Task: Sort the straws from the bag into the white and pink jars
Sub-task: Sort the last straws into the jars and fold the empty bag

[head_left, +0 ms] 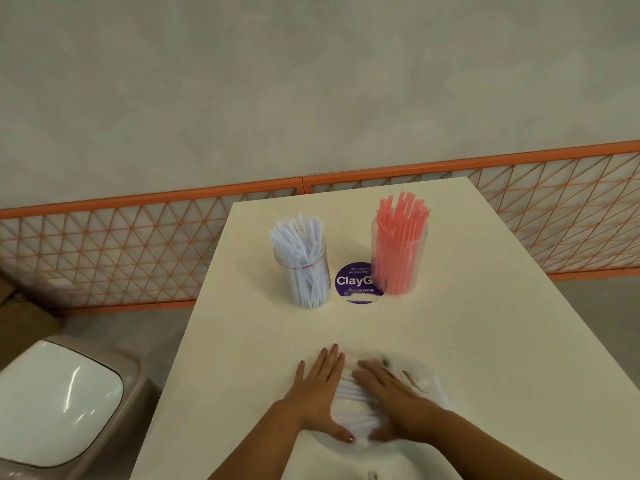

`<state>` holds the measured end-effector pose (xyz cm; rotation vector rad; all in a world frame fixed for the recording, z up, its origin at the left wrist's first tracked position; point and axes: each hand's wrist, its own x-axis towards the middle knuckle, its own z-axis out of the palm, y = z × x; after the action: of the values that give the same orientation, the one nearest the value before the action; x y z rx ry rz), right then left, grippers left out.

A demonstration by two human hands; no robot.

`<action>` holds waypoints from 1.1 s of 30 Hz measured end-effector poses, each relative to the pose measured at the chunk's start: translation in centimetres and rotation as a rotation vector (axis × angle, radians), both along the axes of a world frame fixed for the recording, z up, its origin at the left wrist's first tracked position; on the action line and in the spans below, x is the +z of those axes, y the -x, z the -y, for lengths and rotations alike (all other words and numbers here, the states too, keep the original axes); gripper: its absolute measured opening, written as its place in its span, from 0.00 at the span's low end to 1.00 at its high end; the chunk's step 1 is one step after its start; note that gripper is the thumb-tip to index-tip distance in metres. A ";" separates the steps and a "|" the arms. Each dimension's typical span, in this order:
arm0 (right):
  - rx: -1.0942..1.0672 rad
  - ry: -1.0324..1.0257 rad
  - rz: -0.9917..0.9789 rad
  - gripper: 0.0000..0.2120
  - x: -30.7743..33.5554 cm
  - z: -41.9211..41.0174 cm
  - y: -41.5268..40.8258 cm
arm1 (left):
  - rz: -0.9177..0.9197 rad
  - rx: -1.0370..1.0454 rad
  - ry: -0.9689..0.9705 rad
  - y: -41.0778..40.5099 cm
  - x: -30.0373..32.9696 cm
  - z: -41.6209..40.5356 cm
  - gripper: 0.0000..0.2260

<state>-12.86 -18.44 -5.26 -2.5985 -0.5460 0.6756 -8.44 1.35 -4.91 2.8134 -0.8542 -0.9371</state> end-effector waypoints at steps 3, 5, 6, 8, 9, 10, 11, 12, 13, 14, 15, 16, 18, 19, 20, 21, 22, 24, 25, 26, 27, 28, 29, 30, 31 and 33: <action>-0.032 -0.041 0.103 0.34 -1.0 0.2 -0.1 | 0.038 -0.008 0.007 0.0 -0.2 0.0 0.57; -0.036 -0.021 0.177 0.25 -1.3 0.3 -0.4 | 0.053 0.026 0.026 -0.2 -0.4 -0.2 0.56; -0.043 -0.015 0.203 0.21 -1.3 0.3 -0.5 | 0.061 0.045 0.037 -0.3 -0.5 -0.2 0.56; -0.071 -0.009 0.215 0.16 -1.2 0.2 -0.8 | 0.076 0.075 0.060 -0.4 -0.7 -0.3 0.55; -0.076 0.009 0.223 0.14 -1.1 0.2 -0.8 | 0.081 0.086 0.071 -0.4 -0.8 -0.4 0.55; -0.080 0.013 0.223 0.14 -1.3 0.2 -0.9 | 0.084 0.093 0.082 -0.4 -0.9 -0.5 0.54; -0.091 0.022 0.198 0.13 -1.1 0.2 -1.0 | 0.087 0.098 0.093 -0.4 -1.0 -0.5 0.54; -0.129 0.003 0.159 0.12 -1.1 0.2 -1.0 | 0.090 0.101 0.102 -0.4 -1.1 -0.6 0.54; -0.191 -0.023 0.115 0.09 -0.9 0.2 -1.1 | 0.093 0.104 0.113 -0.4 -1.1 -0.7 0.54; -0.228 -0.063 0.095 0.07 -0.7 0.2 -1.0 | 0.093 0.108 0.126 -0.4 -1.2 -0.8 0.54; -0.235 -0.065 0.107 0.06 -0.4 0.1 -1.0 | 0.093 0.115 0.145 -0.4 -1.2 -0.9 0.54; -0.179 -0.043 0.169 0.10 -0.6 0.2 -1.2 | 0.090 0.127 0.172 -0.3 -1.3 -0.9 0.54; -0.134 -0.015 0.219 0.16 -0.5 0.4 -1.0 | 0.073 0.169 0.239 -0.2 -1.3 -1.1 0.54; -0.168 -0.045 0.222 0.14 0.0 0.3 -0.8 | 0.060 0.193 0.270 -0.2 -1.3 -1.2 0.55; -0.204 -0.070 0.162 0.09 0.3 0.3 -0.9 | 0.051 0.210 0.292 -0.1 -1.3 -1.2 0.56; -0.222 -0.081 0.120 0.06 0.7 0.3 -1.1 | 0.051 0.215 0.304 -0.1 -1.3 -1.3 0.57; -0.226 -0.063 0.084 0.10 0.9 0.5 -1.3 | 0.059 0.211 0.307 0.0 -1.4 -1.3 0.57; -0.196 -0.085 0.059 0.06 1.5 0.8 -1.6 | 0.082 0.189 0.291 0.2 -1.6 -1.5 0.56; -0.179 -0.087 0.059 0.04 1.6 1.0 -1.8 | 0.098 0.169 0.271 0.3 -1.7 -1.6 0.55; -0.207 -0.086 0.027 0.09 2.0 1.2 -2.1 | 0.117 0.145 0.249 0.3 -1.9 -1.7 0.52; -0.234 -0.113 0.019 0.10 2.0 1.5 -2.4 | 0.135 0.120 0.228 0.3 -2.0 -1.8 0.50; -0.278 -0.156 -0.006 0.08 2.4 1.7 -2.5 | 0.151 0.096 0.208 0.3 -2.1 -1.8 0.47; -0.304 -0.215 -0.009 0.04 2.7 1.9 -2.6 | 0.162 0.077 0.188 0.3 -2.1 -1.8 0.45; -0.347 -0.280 -0.031 0.06 3.2 2.0 -2.7 | 0.170 0.062 0.170 0.2 -2.2 -1.8 0.43; -0.404 -0.355 -0.067 0.09 3.5 2.1 -3.0 | 0.173 0.053 0.156 0.3 -2.3 -1.9 0.42; -0.533 -0.537 -0.171 0.09 4.1 2.2 -3.4 | 0.177 0.049 0.144 0.3 -2.5 -1.9 0.43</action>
<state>-9.47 -20.59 -1.15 -2.0214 0.0339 0.4780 -8.69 3.21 -7.37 2.8082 -0.8306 -0.6003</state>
